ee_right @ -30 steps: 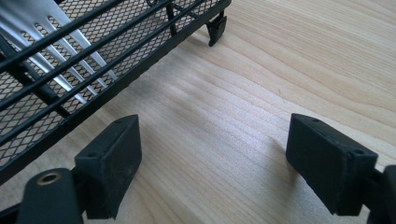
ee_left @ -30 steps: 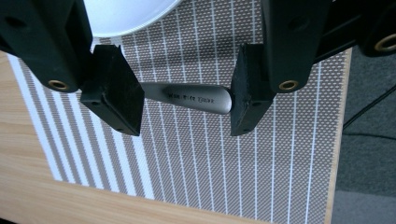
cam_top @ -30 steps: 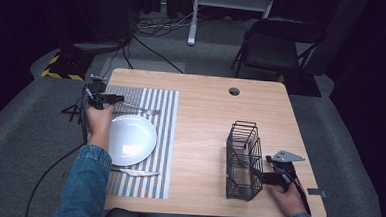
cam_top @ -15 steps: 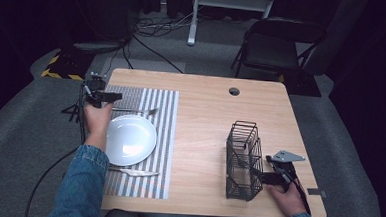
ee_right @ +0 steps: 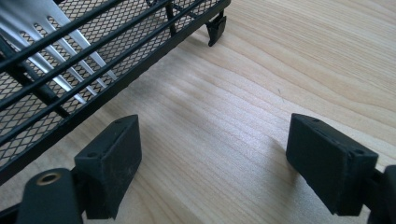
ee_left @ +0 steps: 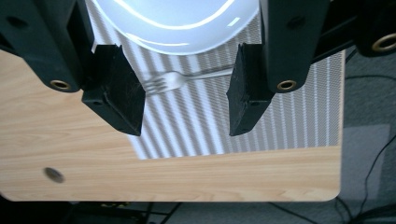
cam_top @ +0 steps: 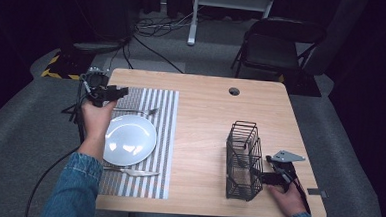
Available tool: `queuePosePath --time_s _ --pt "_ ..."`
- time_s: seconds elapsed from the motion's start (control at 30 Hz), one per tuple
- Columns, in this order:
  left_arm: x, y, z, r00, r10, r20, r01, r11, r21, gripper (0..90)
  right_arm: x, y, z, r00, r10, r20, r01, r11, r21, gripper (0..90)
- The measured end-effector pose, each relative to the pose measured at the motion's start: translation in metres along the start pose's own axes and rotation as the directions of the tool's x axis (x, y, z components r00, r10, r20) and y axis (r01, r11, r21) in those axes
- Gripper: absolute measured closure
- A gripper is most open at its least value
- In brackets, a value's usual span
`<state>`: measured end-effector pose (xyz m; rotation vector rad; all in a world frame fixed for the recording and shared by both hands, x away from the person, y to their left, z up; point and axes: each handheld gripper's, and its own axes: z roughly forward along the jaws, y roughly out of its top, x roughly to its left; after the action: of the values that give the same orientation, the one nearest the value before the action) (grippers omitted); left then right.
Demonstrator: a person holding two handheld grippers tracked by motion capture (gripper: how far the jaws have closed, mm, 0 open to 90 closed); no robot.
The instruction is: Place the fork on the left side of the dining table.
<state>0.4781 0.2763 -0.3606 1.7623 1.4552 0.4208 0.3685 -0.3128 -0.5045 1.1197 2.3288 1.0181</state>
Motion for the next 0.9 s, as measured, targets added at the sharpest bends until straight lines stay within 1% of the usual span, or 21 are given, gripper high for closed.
queuePosePath --time_s 0.1,0.13,0.17,0.3,0.43,0.63,0.67,0.7,0.8,0.87,0.9 --pt "-0.015 0.001 -0.011 0.9992 0.039 0.011 -0.039 0.9992 -0.012 46.4 0.0 0.0 0.0 1.0 0.0 0.0 0.0 1.0 0.0 18.2" --pt "-0.015 0.001 -0.011 0.9992 0.039 0.011 -0.039 0.9992 -0.012 46.4 0.0 0.0 0.0 1.0 0.0 0.0 0.0 1.0 0.0 18.2" --pt "-0.024 0.001 -0.017 0.9978 0.063 0.021 -0.062 0.9979 -0.019 46.3 0.0 0.0 0.0 1.0 0.0 0.0 0.0 1.0 0.0 18.2" --pt "-0.04 0.0 -0.027 0.9952 0.086 0.048 -0.085 0.9961 -0.025 46.0 0.0 0.0 0.0 1.0 0.0 0.0 0.0 1.0 0.0 18.2" --pt "-0.057 -0.001 -0.038 0.9897 0.115 0.086 -0.111 0.9929 -0.041 45.8 0.0 0.0 0.0 1.0 0.0 0.0 0.0 1.0 0.0 18.2" --pt "-0.087 -0.003 -0.055 0.9748 0.169 0.145 -0.157 0.9837 -0.087 45.2 0.0 0.0 0.0 1.0 0.0 -0.001 0.0 1.0 0.0 18.2" --pt "-0.087 -0.003 -0.055 0.9748 0.169 0.145 -0.157 0.9837 -0.087 45.2 0.0 0.0 0.0 1.0 0.0 0.0 0.0 1.0 0.0 18.2" --pt "-0.097 -0.005 -0.059 0.9687 0.185 0.165 -0.171 0.9806 -0.096 45.1 0.0 0.0 0.0 1.0 0.0 -0.001 0.0 1.0 0.0 18.2" --pt "-0.112 -0.01 -0.061 0.9618 0.212 0.173 -0.198 0.9755 -0.096 44.7 0.0 0.0 0.0 1.0 0.0 -0.001 0.0 1.0 0.0 18.2" --pt "-0.124 -0.015 -0.059 0.9541 0.228 0.194 -0.214 0.9726 -0.091 44.4 0.0 0.0 0.0 1.0 0.0 -0.001 0.0 1.0 0.0 18.2" --pt "-0.13 -0.017 -0.058 0.949 0.242 0.202 -0.23 0.9697 -0.083 44.1 0.0 0.0 0.0 1.0 0.0 -0.001 0.0 1.0 0.0 18.2"
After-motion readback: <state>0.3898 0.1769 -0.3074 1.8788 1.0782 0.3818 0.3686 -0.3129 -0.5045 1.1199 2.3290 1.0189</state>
